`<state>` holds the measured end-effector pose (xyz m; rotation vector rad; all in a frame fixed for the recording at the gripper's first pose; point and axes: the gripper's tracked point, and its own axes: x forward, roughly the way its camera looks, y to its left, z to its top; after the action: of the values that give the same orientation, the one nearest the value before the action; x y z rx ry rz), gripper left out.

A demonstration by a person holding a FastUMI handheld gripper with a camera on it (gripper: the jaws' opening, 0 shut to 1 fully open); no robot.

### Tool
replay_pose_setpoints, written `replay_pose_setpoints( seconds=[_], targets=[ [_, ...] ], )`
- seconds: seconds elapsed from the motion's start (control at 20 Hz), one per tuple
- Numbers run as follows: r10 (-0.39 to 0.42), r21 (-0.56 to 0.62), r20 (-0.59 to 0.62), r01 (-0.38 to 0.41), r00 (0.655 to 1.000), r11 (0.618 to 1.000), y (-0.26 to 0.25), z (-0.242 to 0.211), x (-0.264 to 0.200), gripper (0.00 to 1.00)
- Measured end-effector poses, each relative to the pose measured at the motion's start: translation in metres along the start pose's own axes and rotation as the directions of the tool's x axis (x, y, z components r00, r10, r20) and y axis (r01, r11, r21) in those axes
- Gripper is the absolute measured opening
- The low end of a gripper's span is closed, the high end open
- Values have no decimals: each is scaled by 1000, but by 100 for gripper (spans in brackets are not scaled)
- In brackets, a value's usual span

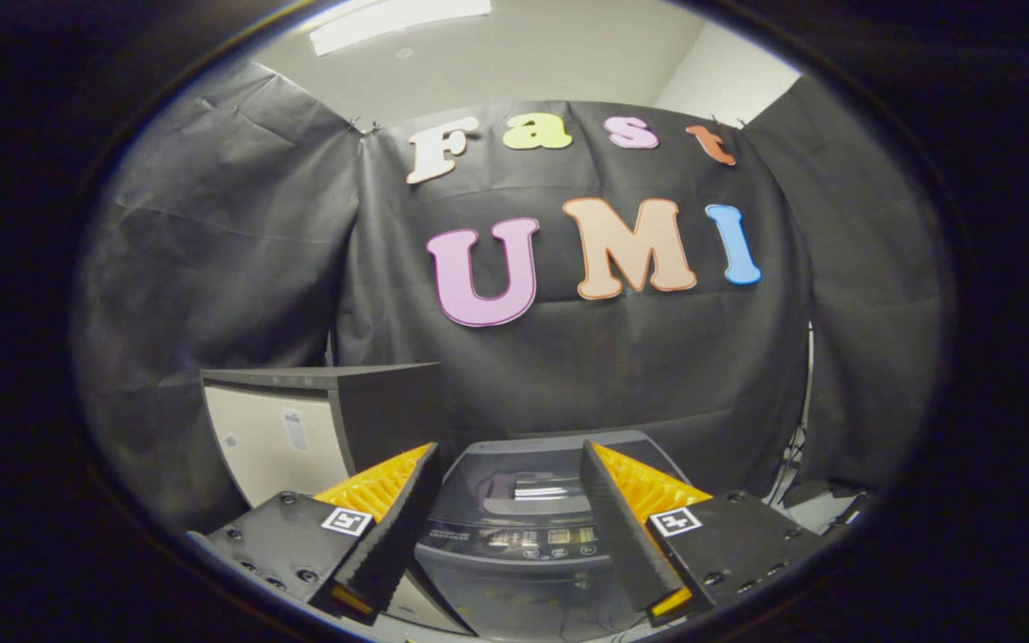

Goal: Put the clothes into the washing machine and then close the washing machine lid.

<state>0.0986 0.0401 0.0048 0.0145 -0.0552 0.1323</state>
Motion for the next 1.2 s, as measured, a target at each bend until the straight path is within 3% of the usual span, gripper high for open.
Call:
replay_pose_setpoints(
  seconds=[0.35, 0.45, 0.7, 1.05, 1.2],
  targets=[
    [-69, 86, 19, 67, 997, 994, -81, -27, -11, 96],
    [-127, 103, -4, 127, 992, 987, -103, -40, -12, 95],
    [-173, 97, 6, 171, 985, 980, -104, -37, -6, 97],
    [-135, 6, 66, 135, 989, 991, -91, -13, 1, 97],
    [-39, 3, 124, 39, 991, 999, -80, -5, -6, 97]
  ],
)
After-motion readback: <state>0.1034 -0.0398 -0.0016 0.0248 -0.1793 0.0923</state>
